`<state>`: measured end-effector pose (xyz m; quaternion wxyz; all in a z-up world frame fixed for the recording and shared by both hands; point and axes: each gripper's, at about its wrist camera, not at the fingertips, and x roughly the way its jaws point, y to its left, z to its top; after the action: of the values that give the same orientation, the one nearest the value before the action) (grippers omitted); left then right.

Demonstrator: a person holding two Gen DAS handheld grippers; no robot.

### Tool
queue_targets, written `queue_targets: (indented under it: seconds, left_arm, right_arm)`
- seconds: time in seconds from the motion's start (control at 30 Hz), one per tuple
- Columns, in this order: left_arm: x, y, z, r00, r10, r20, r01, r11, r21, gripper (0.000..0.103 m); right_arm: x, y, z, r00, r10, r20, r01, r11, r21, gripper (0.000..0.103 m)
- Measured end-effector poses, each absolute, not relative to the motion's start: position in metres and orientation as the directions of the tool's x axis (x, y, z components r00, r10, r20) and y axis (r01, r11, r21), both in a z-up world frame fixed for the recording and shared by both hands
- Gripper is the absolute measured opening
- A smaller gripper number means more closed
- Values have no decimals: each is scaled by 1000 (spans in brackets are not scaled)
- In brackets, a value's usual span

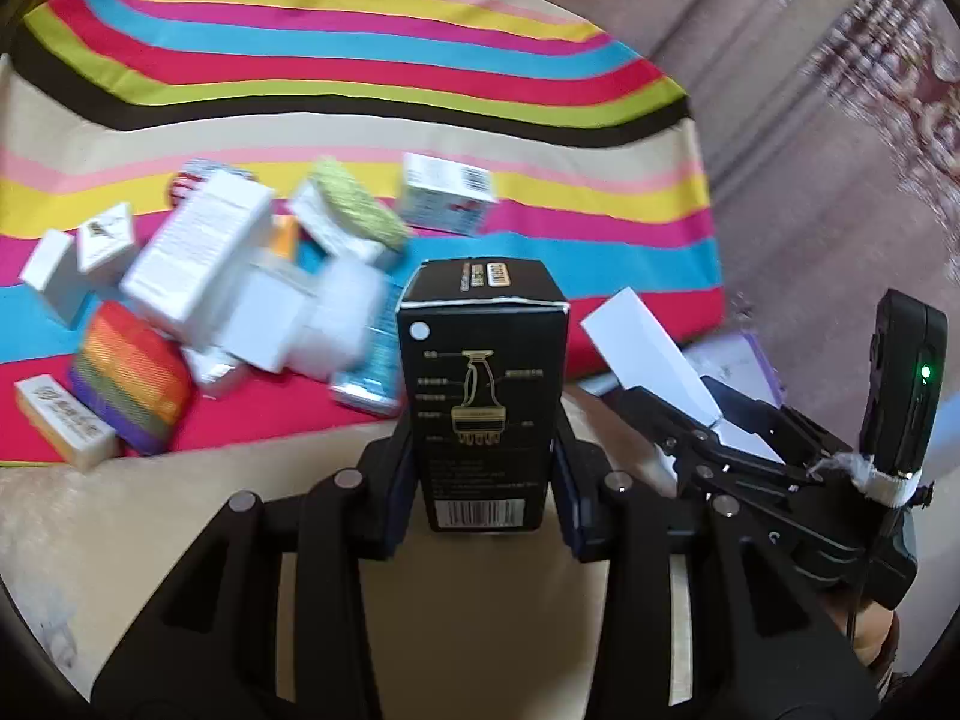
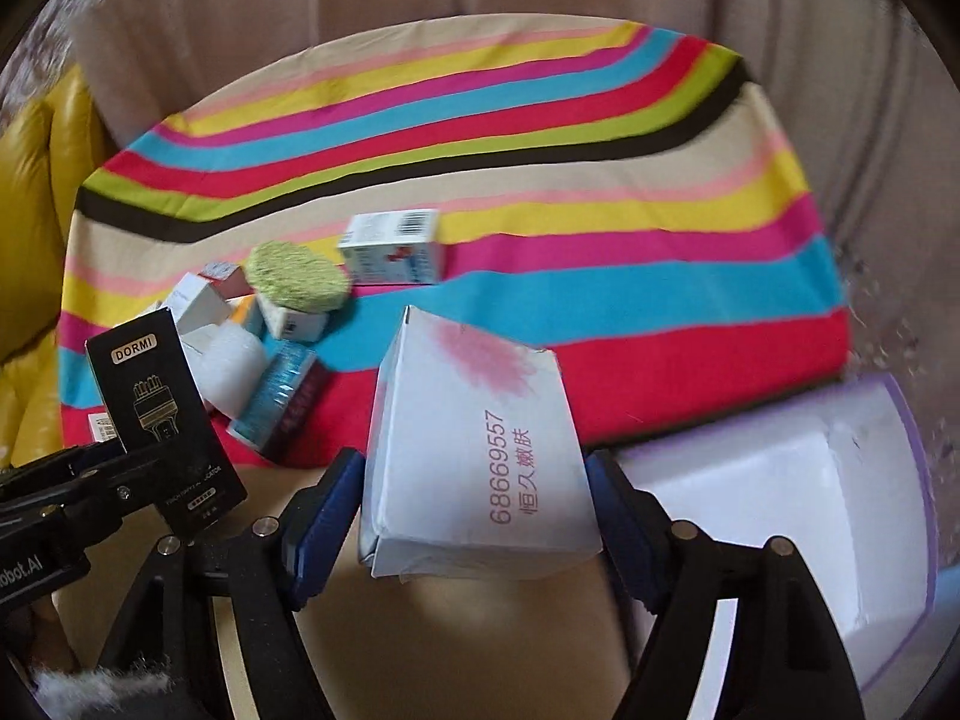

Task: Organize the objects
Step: 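Lower the black barcode box into the purple box and open the left gripper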

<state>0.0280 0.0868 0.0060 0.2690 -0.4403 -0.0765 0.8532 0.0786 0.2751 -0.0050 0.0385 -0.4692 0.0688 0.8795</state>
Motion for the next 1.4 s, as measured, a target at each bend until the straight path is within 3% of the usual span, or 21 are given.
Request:
queue_targets:
  seconds: [0.37,0.6,0.67,0.73,0.8,1.1,1.4]
  left_arm:
    - [77,183,12,-258,693,-673,-527,-685,-503,43]
    - [100,247,8,-192,692,-696,-601,-644,-474,44]
    - [99,266,-4,-184,670,-719,-611,-651,-451,50]
    - [103,271,-2,-179,670,-721,-610,-650,-453,63]
    - [105,277,-4,-195,656,-729,-605,-666,-436,65]
    - [91,256,-21,-344,585,-735,-565,-754,-336,65]
    - [94,173,-14,-476,528,-703,-512,-817,-266,65]
  right_arm:
    - [153,363,-8,-520,215,-826,-382,-924,0,76]
    - [182,404,-5,-518,281,-808,-480,-877,2,74]
    - [186,407,-4,-519,285,-806,-494,-869,11,75]
    - [188,410,-6,-522,275,-807,-501,-865,28,75]
    - [187,411,-7,-525,266,-808,-504,-863,43,77]
    - [177,388,2,-544,256,-799,-461,-887,30,83]
    - [162,346,12,-571,239,-785,-378,-926,-7,84]
